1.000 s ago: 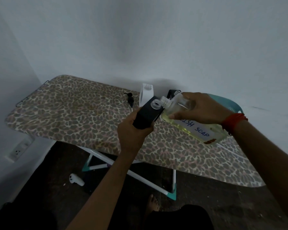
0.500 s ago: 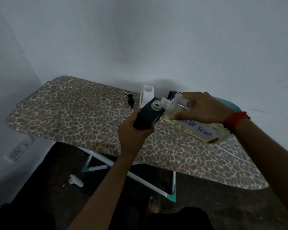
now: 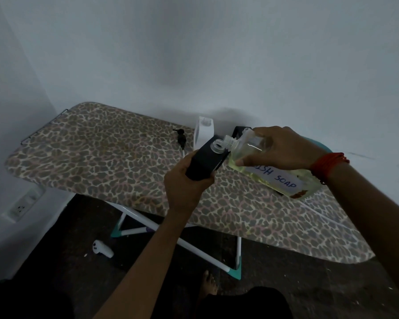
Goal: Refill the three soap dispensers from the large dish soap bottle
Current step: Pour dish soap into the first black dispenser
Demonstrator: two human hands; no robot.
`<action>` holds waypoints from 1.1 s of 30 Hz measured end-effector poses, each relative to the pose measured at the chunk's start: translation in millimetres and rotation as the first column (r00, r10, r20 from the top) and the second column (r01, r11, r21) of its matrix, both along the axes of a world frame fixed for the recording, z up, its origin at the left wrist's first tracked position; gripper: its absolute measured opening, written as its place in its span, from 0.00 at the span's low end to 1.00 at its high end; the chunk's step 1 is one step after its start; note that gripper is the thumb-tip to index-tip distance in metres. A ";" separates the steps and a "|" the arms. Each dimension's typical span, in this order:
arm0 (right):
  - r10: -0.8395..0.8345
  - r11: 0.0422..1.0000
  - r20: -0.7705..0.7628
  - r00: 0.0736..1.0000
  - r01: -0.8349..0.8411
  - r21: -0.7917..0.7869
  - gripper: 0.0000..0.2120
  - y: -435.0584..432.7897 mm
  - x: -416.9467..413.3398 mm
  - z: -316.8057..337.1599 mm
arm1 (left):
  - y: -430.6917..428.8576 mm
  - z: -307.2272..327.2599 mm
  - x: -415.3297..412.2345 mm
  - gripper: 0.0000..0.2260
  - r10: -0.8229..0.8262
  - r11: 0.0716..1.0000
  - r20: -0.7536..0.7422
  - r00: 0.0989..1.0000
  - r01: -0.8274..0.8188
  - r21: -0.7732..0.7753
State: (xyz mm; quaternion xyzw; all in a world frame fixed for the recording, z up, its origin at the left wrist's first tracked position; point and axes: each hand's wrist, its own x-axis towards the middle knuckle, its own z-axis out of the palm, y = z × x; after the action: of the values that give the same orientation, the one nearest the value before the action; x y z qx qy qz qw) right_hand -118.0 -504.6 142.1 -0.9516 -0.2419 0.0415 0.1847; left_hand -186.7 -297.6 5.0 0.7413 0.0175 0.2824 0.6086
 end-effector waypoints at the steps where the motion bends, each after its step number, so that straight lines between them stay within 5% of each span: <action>1: 0.006 1.000 -0.003 1.000 -0.006 -0.003 0.25 0.0 0.2 0.3 | 0.1 -0.7 0.1 0.22 -0.001 1.000 0.000 1.000 0.001 0.003; 13: 0.034 0.999 -0.027 0.999 -0.034 -0.008 0.15 8.8 -5.2 10.8 | 10.0 -2.8 3.5 0.22 -0.044 0.999 -0.023 0.999 0.044 0.022; 33: 0.031 0.999 -0.039 0.999 -0.033 -0.038 0.15 14.9 -9.9 21.9 | 13.7 2.3 3.3 0.22 -0.083 0.996 -0.021 0.996 0.083 -0.010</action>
State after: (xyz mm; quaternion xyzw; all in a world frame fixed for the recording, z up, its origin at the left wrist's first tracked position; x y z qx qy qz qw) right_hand -127.9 -489.7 164.1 -0.9501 -0.2527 0.0673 0.1701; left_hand -183.5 -284.0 7.3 0.7415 -0.0054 0.2487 0.6231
